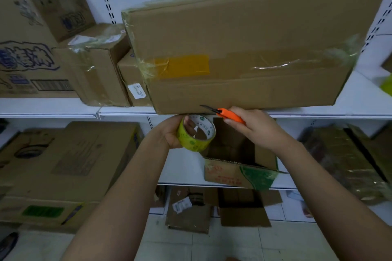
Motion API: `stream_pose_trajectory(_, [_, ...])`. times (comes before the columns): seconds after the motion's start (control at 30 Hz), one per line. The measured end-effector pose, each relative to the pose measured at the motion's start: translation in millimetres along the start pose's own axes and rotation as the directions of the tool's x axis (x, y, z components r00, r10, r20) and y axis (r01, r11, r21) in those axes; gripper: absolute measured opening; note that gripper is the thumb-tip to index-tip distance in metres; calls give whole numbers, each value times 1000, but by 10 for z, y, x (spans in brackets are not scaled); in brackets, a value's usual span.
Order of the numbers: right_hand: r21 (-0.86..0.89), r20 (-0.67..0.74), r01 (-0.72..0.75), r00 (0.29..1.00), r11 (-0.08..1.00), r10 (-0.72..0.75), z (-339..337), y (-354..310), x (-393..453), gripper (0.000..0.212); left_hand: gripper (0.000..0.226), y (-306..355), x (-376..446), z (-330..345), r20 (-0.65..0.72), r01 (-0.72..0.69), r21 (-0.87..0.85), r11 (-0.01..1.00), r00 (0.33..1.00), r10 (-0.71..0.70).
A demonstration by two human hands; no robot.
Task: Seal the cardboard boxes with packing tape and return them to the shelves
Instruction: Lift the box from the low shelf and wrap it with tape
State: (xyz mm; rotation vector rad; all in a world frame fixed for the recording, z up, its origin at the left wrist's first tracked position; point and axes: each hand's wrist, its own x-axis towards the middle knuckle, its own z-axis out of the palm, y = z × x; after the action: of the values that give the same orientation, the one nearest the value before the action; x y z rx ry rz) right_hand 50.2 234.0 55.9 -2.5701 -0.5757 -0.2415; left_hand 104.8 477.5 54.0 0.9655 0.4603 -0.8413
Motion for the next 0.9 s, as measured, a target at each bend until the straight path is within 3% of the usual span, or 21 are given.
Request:
stream_pose_trajectory(0.07, [2, 6, -9, 1000, 1000, 9, -5, -16, 32, 21, 39, 53, 7, -64, 11, 14, 38, 999, 1000, -14])
stream_pose_trajectory(0.2, [76, -4, -29, 1000, 997, 30, 49, -94, 112, 31, 52, 144, -298, -488, 278, 110, 118, 987, 950, -139])
stream_pose_trajectory(0.23, [107, -16, -42, 999, 993, 44, 83, -113, 129, 32, 54, 175, -388, -588, 270, 88, 134, 987, 955, -122])
stream_pose_trajectory(0.3, [176, -29, -77, 996, 981, 83, 171, -143, 150, 29, 51, 164, -522, -690, 95, -26, 261, 965, 995, 1])
stream_pose_trajectory(0.33, [196, -34, -91, 994, 976, 100, 212, -149, 166, 28, 41, 98, -620, -640, -29, -142, 419, 897, 985, 169])
stream_pose_trajectory(0.37, [203, -38, -101, 993, 974, 111, 240, -153, 178, 27, 29, 29, -640, -623, -78, -225, 535, 815, 947, 313])
stream_pose_trajectory(0.43, [183, -25, -107, 993, 977, 114, 266, -162, 194, 25, 18, -128, -639, -577, -77, -301, 637, 710, 891, 447])
stream_pose_trajectory(0.63, [42, 36, -123, 992, 991, 122, 289, -148, 169, 23, 26, -458, -590, -556, -50, -357, 769, 530, 793, 607])
stream_pose_trajectory(0.77, [8, 64, -140, 988, 990, 139, 306, -141, 100, 23, 26, -608, -555, -546, -19, -429, 757, 493, 739, 673])
stream_pose_trajectory(0.9, [-64, 63, -78, 995, 995, 82, 259, -90, -53, 24, 18, -772, -469, -470, 37, -457, 752, 475, 748, 663])
